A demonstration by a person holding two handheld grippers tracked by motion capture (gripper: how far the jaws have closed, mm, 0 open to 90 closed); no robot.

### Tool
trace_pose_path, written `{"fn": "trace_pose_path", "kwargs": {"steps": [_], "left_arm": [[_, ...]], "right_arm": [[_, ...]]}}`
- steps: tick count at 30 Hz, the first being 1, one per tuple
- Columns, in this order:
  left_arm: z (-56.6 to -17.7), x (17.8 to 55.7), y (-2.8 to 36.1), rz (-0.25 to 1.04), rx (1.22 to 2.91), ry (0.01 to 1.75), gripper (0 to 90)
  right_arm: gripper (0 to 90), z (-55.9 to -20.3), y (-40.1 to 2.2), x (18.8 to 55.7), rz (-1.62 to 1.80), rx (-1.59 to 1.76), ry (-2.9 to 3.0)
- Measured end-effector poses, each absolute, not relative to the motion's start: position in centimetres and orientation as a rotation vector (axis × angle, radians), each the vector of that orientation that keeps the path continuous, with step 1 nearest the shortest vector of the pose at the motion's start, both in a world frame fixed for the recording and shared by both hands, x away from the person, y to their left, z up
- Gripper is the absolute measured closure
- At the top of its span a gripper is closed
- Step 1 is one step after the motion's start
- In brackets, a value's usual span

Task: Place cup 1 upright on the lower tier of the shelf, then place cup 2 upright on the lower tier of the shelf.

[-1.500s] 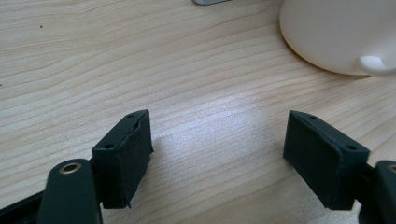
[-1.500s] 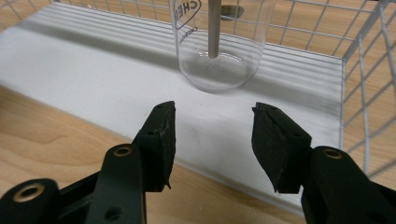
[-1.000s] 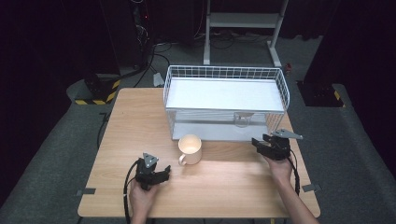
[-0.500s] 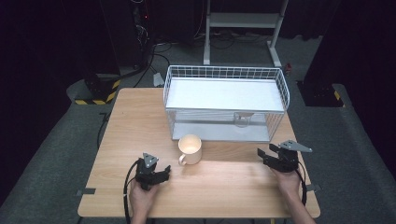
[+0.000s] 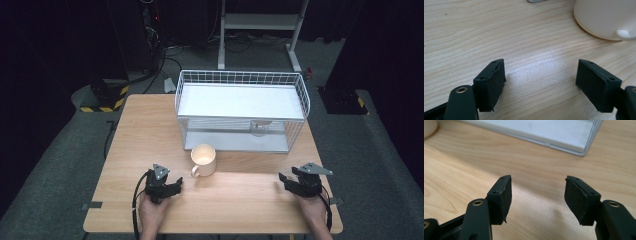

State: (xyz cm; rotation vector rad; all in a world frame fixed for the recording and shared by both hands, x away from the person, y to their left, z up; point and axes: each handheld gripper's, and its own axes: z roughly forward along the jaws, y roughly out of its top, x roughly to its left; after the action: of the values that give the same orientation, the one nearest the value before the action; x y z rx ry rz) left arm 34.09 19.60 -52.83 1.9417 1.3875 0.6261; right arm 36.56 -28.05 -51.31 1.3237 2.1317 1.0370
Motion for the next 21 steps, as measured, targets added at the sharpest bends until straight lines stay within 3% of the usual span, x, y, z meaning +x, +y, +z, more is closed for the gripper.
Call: {"fn": "trace_pose_path", "kwargs": {"steps": [10, 14, 21], "left_arm": [[-52.83, 34.11, 19.60, 0.622, 1.944, 1.386, 23.4], [-52.86, 33.99, 19.36, 0.622, 1.951, 1.390, 17.7], [-52.47, 33.33, 19.08, 0.590, 1.969, 1.323, 15.0]], "right_arm": [[34.4, -52.26, -27.70, 36.18, 0.957, 1.295, 2.198], [29.1, -52.30, -27.60, 36.25, 0.932, 1.312, 2.195], [28.4, -52.32, -27.44, 36.24, 0.930, 1.314, 2.195]]}}
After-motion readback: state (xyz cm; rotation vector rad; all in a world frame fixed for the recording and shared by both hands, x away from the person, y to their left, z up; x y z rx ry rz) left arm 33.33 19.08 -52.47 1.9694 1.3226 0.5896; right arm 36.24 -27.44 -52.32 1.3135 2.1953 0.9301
